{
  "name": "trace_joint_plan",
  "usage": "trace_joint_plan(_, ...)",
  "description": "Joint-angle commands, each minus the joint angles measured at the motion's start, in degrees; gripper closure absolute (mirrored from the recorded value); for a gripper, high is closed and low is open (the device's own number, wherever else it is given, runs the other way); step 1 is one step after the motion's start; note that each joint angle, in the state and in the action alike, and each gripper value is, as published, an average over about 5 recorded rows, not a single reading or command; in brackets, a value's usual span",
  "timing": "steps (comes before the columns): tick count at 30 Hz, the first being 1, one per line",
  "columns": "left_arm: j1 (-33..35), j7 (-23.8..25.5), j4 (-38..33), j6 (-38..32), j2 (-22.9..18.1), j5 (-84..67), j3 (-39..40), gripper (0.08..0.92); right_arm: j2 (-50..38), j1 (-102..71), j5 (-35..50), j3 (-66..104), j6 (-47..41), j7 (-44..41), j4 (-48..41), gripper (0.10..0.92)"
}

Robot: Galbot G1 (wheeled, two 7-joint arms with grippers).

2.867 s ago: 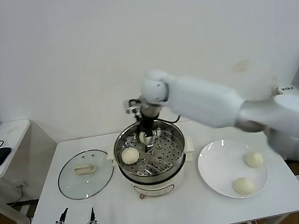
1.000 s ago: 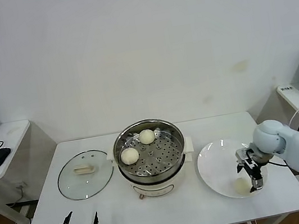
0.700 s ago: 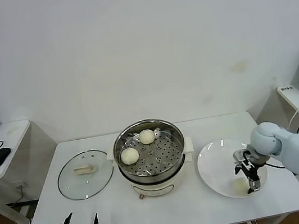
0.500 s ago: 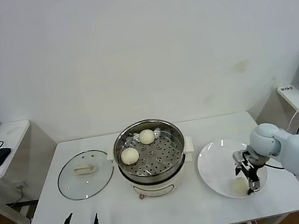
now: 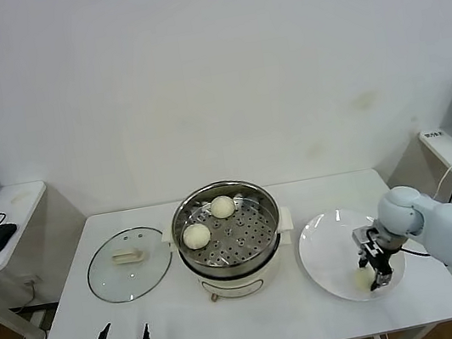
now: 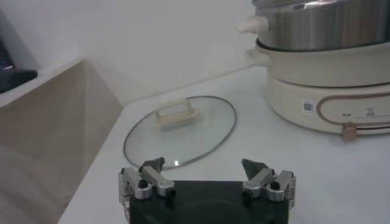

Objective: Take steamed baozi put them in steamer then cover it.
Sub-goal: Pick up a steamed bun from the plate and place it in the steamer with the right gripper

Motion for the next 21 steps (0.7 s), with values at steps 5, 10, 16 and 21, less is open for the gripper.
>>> trace_joint_plan(5, -1.0, -0.1, 0.1, 0.0, 0.0, -0.1, 0.1, 0.177, -2.9, 9.2, 5.9, -0.6, -1.0, -1.0, 2.6, 0.465)
trace_joint_plan(10, -1.4, -0.3, 0.1, 0.0, 0.0, -0.2, 0.0, 0.177, -2.9, 21.3, 10.7, -6.1, -1.4, -1.8, 4.2, 0.465)
trace_joint_plan(16, -1.8, -1.2, 0.0, 0.0, 0.1, 0.2, -0.6, 0.177, 3.2, 35.3, 17.6, -12.3, -0.4, -3.6, 2.3, 0.465)
trace_joint_plan(21, -2.0, -1.8, -0.3, 0.0, 0.0, 0.7, -1.5, 0.177, 11.1, 42.2, 23.1, -15.4, 3.6, -5.5, -2.5, 0.465)
